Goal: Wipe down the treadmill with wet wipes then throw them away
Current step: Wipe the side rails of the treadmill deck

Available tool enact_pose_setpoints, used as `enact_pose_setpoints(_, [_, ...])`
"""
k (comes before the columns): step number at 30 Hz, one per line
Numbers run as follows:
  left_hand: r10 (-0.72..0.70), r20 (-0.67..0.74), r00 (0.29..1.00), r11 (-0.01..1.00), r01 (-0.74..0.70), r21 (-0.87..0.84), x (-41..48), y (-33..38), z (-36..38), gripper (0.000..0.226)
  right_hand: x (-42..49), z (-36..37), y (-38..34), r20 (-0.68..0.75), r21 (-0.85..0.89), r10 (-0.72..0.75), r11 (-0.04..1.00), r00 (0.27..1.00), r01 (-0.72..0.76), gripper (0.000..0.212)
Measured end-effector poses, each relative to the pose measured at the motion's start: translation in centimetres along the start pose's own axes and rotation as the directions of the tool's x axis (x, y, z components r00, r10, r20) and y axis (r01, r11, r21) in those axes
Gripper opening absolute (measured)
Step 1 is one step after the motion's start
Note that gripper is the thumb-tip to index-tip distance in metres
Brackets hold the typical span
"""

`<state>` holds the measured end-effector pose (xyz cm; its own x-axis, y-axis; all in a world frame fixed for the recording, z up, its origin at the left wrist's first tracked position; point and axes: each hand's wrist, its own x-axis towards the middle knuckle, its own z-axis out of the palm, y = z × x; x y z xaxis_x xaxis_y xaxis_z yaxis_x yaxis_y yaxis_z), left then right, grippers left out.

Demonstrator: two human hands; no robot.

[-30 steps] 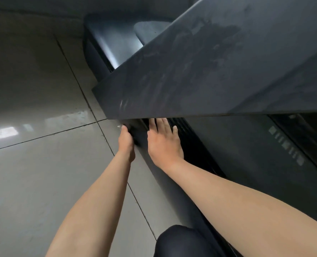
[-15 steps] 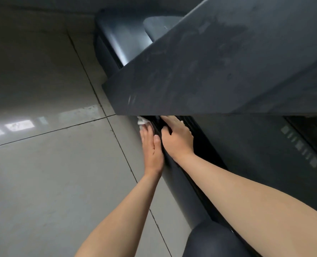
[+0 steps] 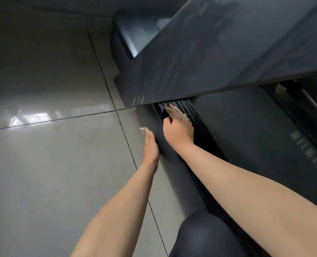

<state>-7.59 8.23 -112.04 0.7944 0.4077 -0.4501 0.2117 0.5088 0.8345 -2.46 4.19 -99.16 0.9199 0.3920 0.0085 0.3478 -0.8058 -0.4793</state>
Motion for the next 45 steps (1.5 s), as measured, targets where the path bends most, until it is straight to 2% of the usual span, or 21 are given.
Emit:
enact_pose_setpoints(2, [0.168,-0.029,0.985,0.986,-0.167,0.021,-1.2,1.3,1.2,0.079,0.0,-0.1,0.2,-0.004,0.011,-0.018,1.000,1.000,0.018,0.044])
enact_pose_setpoints(3, [0.250,-0.052,0.967,0.968,-0.249,0.031,-1.6,2.2,1.8,0.065,0.0,-0.1,0.3,-0.005,0.019,-0.022,1.000,1.000,0.022,0.043])
enact_pose_setpoints(4, [0.308,-0.073,0.949,0.951,-0.305,0.050,-1.6,2.9,2.2,0.060,0.1,0.0,0.4,-0.007,0.037,-0.020,0.999,1.000,0.021,0.043])
enact_pose_setpoints(6, [0.383,-0.091,0.919,0.922,-0.373,0.108,-1.1,4.0,2.6,0.058,0.3,0.1,0.7,-0.009,0.079,-0.010,0.997,1.000,0.011,0.042])
enact_pose_setpoints(8, [0.389,-0.079,0.918,0.914,-0.374,0.157,-0.6,4.0,2.8,0.054,0.4,0.1,0.9,-0.010,0.098,-0.013,0.995,1.000,0.014,0.042])
enact_pose_setpoints(13, [0.292,-0.045,0.955,0.953,-0.286,0.104,-2.3,0.7,2.6,0.055,0.4,0.1,1.0,-0.036,0.111,-0.089,0.989,0.995,0.093,0.039])
enact_pose_setpoints(19, [0.140,0.065,0.988,0.980,-0.148,0.130,-6.3,-2.6,2.0,0.055,-0.4,0.3,1.3,-0.056,0.111,-0.132,0.984,0.990,0.137,0.039])
enact_pose_setpoints(23, [0.266,0.072,0.961,0.939,-0.275,0.205,-6.7,-0.8,2.5,0.054,-0.9,-0.4,1.9,-0.030,0.184,-0.065,0.981,0.997,0.069,0.030])
enact_pose_setpoints(26, [0.347,0.069,0.935,0.894,-0.352,0.279,-6.5,1.3,3.9,0.050,-2.4,-1.1,3.1,0.019,0.023,-0.173,0.985,0.985,0.172,0.038])
enact_pose_setpoints(28, [0.374,0.053,0.926,0.887,-0.374,0.271,-6.4,1.7,4.5,0.047,-3.5,-1.5,3.9,0.021,0.007,-0.186,0.982,0.982,0.186,0.044])
enact_pose_setpoints(31, [0.379,0.049,0.924,0.895,-0.379,0.235,-6.6,0.6,4.5,0.051,-4.4,-1.4,4.6,0.003,-0.002,-0.203,0.979,0.979,0.203,0.050])
enact_pose_setpoints(35, [0.274,0.078,0.958,0.939,-0.285,0.192,-7.6,-2.1,3.7,0.054,-4.3,-0.9,4.7,-0.035,-0.036,-0.226,0.974,0.973,0.225,0.053])
enact_pose_setpoints(38, [0.179,0.116,0.977,0.977,-0.190,0.095,-8.3,-2.8,2.9,0.060,-4.5,-0.7,4.9,-0.052,-0.071,-0.258,0.965,0.965,0.254,0.053])
enact_pose_setpoints(39, [0.121,0.134,0.984,0.990,-0.130,0.060,-8.3,-3.0,2.7,0.068,-4.5,-0.8,4.9,-0.055,-0.080,-0.260,0.963,0.964,0.256,0.053])
enact_pose_setpoints(42, [-0.070,0.164,0.984,0.998,0.067,0.021,-7.7,-3.6,1.9,0.116,-4.5,-0.9,4.9,-0.070,-0.098,-0.260,0.963,0.963,0.253,0.052])
enact_pose_setpoints(45, [-0.139,0.167,0.976,0.990,0.134,0.037,-6.5,-4.6,1.3,0.133,-4.7,-0.9,4.9,-0.096,-0.125,-0.293,0.952,0.951,0.281,0.049])
